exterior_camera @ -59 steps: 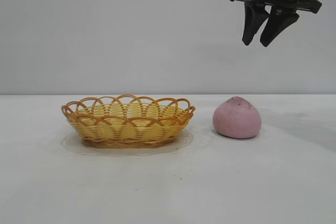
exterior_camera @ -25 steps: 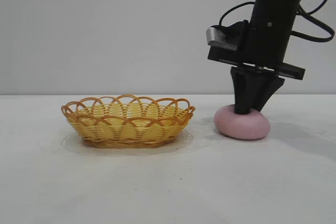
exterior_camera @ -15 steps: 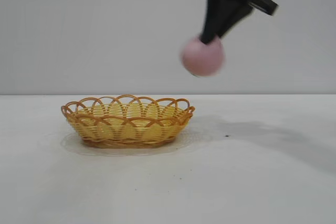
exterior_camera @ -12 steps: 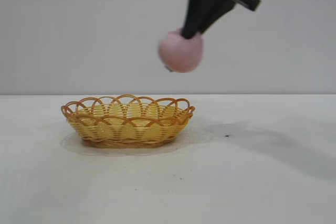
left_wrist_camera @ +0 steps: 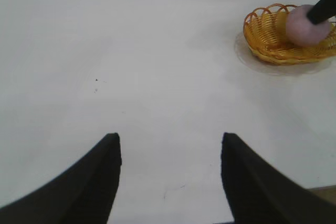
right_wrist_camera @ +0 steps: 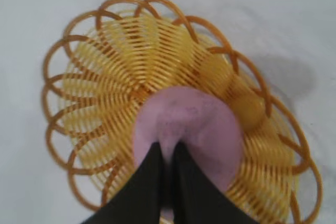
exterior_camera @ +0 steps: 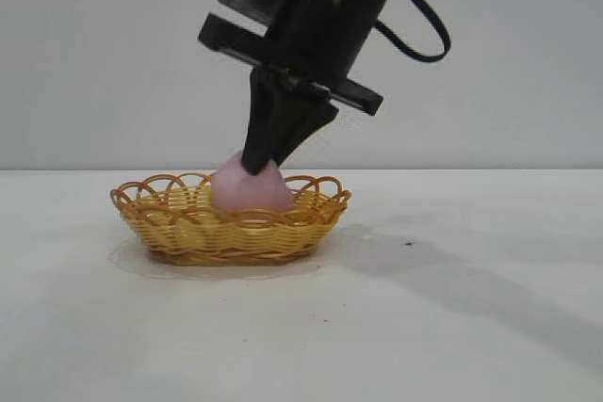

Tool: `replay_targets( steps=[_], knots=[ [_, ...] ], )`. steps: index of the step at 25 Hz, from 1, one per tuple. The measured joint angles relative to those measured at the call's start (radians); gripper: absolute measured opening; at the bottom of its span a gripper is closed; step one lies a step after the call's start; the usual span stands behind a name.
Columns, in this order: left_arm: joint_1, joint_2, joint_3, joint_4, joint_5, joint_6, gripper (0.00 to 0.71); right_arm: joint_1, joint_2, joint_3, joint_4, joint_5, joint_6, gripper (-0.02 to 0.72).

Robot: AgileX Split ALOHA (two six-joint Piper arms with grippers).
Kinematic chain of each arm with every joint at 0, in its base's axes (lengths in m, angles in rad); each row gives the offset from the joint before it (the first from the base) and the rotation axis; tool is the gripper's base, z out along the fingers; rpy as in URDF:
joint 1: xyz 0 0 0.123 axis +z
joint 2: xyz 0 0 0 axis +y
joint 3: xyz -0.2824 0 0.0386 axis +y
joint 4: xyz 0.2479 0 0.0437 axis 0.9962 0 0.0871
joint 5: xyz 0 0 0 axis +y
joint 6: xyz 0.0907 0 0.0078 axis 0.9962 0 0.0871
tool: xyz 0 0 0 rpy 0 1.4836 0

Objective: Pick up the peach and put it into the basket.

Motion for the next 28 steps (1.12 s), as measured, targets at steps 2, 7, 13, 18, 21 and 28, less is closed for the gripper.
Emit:
replay_targets(
  steps=[2,7,13,18,21,28],
  knots=[
    [0.000,0.000,0.000,0.000,0.000,0.000,0.372,-0.017,-0.056,0.000,-0.064,-0.013,0.044,0.416],
    [0.000,0.000,0.000,0.000,0.000,0.000,0.372,-0.218,-0.183,0.095,-0.289,-0.023,0.306,0.442],
    [0.000,0.000,0.000,0.000,0.000,0.000,0.372,-0.494,-0.193,0.203,-0.402,0.012,0.391,0.442],
    [0.000,0.000,0.000,0.000,0.000,0.000,0.372,-0.553,-0.320,0.209,-0.381,0.012,0.401,0.442],
    [0.000,0.000,0.000,0.000,0.000,-0.002,0.372,-0.553,-0.511,0.256,-0.375,-0.026,0.405,0.442],
    [0.000,0.000,0.000,0.000,0.000,-0.002,0.372,-0.553,-1.027,0.603,-0.370,0.032,0.374,0.442]
  ],
)
